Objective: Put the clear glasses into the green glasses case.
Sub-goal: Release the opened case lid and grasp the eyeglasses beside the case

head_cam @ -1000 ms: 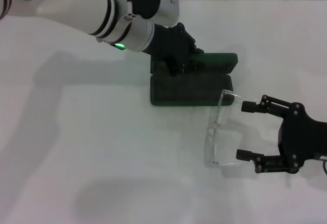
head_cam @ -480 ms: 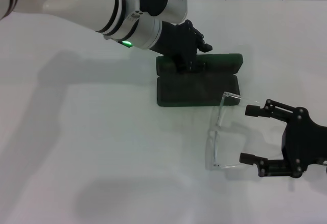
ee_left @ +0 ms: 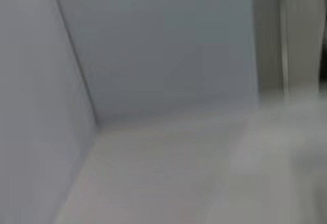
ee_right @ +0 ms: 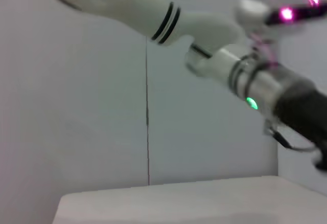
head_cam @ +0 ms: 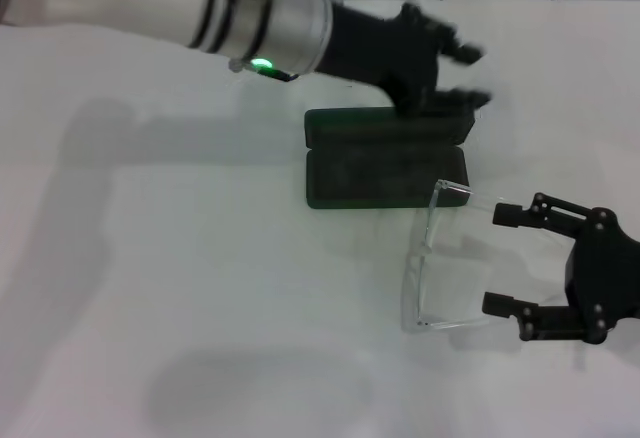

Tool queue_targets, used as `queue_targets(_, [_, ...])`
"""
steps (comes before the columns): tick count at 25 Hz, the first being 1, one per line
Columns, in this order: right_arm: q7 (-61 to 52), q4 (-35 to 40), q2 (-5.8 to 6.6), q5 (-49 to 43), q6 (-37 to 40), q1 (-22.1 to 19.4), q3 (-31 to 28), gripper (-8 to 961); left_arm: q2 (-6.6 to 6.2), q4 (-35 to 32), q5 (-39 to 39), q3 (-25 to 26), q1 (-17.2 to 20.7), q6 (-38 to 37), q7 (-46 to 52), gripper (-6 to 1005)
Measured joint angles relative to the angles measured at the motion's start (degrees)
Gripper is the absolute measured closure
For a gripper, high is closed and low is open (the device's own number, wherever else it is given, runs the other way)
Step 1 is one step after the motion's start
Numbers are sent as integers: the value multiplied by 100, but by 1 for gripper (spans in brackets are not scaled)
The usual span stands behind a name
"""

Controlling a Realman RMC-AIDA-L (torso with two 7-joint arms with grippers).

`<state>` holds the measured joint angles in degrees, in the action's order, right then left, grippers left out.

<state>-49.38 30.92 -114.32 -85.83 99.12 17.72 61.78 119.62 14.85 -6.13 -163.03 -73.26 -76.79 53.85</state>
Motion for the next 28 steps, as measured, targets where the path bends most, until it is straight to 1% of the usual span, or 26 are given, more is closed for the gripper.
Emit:
queue_targets(1, [-117,31,9,0,11,14,0,84,0,88,-286,0,110,-294,-84,526])
queue_targets(2, [-213,68,11,-1,15,29,1,84,0,210,-718,2,306,-694,-217,526])
queue_targets(4, [-459,221,13,-3,16,24,-1,84,-6,332,-1480,0,818,-1238,-450,526])
queue_targets(6, [-916,540,13,-11,17,-35,6,84,-14,380,-2132,0,1303,-1590,-648,527])
queue_targets(7, [-1237,793,20,-33,18,-78,10,84,-14,377,-2463,-1,1619,-1780,-805,527])
queue_targets(9, [-1870,1299,21,-167,29,-121,14,84,-9,323,-3016,-1,2181,-1996,-1100,527])
queue_targets(11, [-2657,1824,8,-379,14,-95,9,84,0,164,-3467,0,2699,-2057,-1446,527])
queue_targets(13, [-3528,2280,4,-605,-8,15,16,84,0,-80,-3843,0,3160,-2091,-1837,528])
queue_targets(14, [-4181,2613,4,-824,23,135,34,84,-3,-200,-3983,0,3365,-2130,-2005,528])
queue_targets(15, [-4624,2856,-2,-1004,82,252,50,85,-6,-260,-4061,0,3491,-2173,-2111,528])
queue_targets(16, [-5092,3227,-32,-1282,196,385,81,85,-9,-315,-4162,1,3690,-2241,-2247,528])
queue_targets(18, [-5601,3811,-87,-1685,367,591,218,85,1,-327,-4229,6,3926,-2309,-2406,528])
queue_targets(21, [-5671,4457,-100,-2082,349,901,547,85,15,-397,-4238,9,4190,-2324,-2627,529])
queue_targets(24, [-5239,4612,-98,-2393,250,1230,634,85,16,-577,-4184,7,4386,-2295,-2840,529])
queue_targets(28, [-4709,4659,-100,-2841,68,1578,750,84,25,-760,-4051,1,4545,-2285,-3000,530])
